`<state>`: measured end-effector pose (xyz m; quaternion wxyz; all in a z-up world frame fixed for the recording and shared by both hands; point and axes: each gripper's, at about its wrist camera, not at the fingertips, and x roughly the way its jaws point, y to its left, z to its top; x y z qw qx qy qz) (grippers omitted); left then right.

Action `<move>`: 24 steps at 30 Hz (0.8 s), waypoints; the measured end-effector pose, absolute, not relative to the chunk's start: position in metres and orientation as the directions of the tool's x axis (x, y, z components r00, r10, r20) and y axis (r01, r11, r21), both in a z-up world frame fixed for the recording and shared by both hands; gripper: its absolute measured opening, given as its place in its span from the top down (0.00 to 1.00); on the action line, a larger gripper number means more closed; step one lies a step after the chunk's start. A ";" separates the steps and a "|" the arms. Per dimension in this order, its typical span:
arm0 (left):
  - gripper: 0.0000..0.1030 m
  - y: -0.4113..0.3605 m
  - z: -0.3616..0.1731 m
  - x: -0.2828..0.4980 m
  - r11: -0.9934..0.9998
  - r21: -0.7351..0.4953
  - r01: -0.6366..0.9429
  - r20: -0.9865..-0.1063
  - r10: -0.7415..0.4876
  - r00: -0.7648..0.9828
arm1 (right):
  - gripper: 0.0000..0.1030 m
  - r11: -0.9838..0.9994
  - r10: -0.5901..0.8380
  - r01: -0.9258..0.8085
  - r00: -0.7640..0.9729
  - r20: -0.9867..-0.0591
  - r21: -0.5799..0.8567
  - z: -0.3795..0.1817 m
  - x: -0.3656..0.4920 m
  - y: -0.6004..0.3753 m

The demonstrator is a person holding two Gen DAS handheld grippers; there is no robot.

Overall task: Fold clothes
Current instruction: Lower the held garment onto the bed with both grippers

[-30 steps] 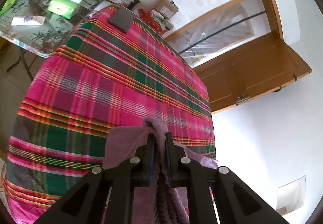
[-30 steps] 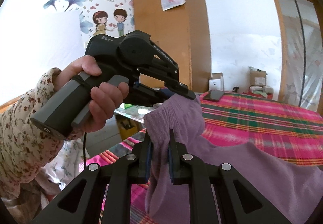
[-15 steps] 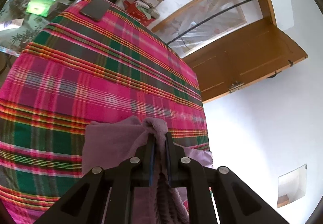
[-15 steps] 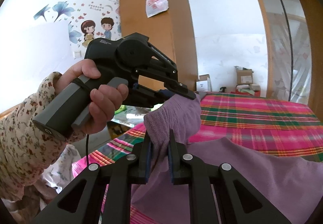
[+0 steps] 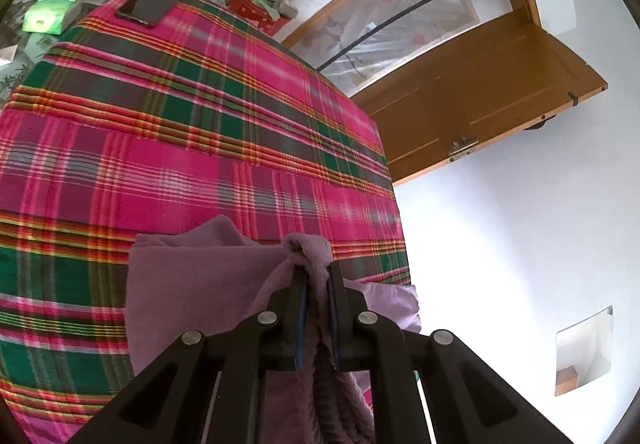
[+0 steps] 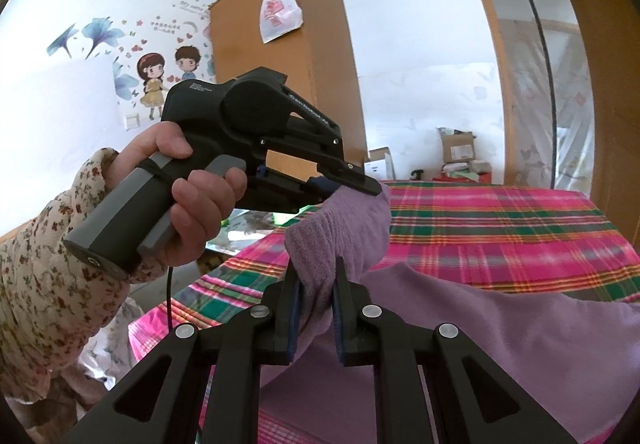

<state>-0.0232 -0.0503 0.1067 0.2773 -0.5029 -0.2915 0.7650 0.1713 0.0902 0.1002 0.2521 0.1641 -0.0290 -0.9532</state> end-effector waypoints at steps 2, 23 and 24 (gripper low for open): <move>0.91 -0.043 0.104 -0.025 -0.676 -0.725 -0.131 -0.612 0.720 -0.328 | 0.87 -0.875 -0.483 0.462 -0.822 -0.302 0.144 0.099 0.171 0.095; 0.90 0.024 0.057 -0.043 -0.698 -0.706 -0.115 -0.671 0.712 -0.206 | 0.87 -0.917 -0.399 0.352 -0.832 -0.386 0.188 0.069 0.169 0.139; 0.90 0.026 0.055 -0.043 -0.698 -0.707 -0.112 -0.672 0.713 -0.203 | 0.86 -0.918 -0.397 0.349 -0.830 -0.393 0.189 0.068 0.168 0.140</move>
